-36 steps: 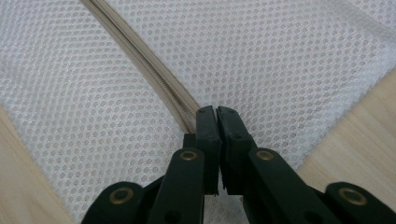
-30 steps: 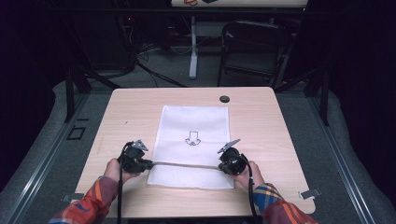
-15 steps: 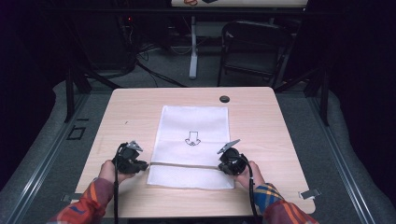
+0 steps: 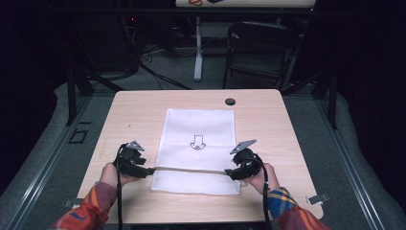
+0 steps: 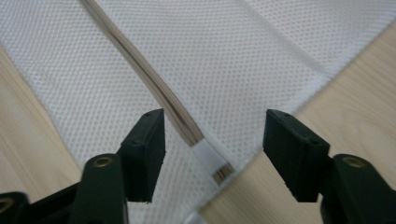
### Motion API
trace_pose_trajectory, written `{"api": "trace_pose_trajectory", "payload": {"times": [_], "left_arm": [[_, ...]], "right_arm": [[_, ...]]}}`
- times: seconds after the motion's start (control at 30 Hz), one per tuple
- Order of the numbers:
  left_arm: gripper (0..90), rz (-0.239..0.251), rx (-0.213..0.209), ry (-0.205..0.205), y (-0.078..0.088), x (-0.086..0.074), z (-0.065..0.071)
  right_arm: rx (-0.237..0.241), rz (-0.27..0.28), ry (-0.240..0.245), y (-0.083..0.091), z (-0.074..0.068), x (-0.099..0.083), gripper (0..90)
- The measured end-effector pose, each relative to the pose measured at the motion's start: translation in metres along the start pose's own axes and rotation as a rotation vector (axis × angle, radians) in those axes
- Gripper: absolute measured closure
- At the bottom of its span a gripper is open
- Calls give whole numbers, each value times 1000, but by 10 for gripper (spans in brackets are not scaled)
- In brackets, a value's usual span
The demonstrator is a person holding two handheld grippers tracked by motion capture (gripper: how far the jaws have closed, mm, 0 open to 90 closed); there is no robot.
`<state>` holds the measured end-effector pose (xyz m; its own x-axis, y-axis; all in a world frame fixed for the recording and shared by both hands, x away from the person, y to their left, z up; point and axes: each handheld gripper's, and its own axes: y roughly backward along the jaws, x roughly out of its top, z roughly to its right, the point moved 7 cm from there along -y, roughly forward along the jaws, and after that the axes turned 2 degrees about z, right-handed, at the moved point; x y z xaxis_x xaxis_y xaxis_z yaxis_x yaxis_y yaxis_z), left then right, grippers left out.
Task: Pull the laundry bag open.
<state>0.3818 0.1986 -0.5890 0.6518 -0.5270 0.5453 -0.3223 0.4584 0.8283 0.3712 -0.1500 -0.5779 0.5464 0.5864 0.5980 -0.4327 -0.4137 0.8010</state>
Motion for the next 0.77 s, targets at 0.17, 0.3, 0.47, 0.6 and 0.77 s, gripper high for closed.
{"api": "trace_pose_trajectory", "payload": {"times": [0.17, 0.3, 0.47, 0.6, 0.77], "left_arm": [[178, 13, 33, 53, 8, -7, -12], [146, 22, 73, 92, 16, -13, -21], [115, 21, 99, 116, 16, -17, -28], [95, -1, 84, 120, 10, -22, -32], [59, -25, 93, 143, 1, -29, -43]], "right_arm": [[-20, -9, -46, 20, 14, -11, 184], [-61, -15, -115, 34, 31, -28, 49], [-87, -36, -171, 44, 47, -54, 0], [-103, -37, -209, 49, 57, -70, 0], [-90, -86, -208, 41, 61, -78, 0]]}}
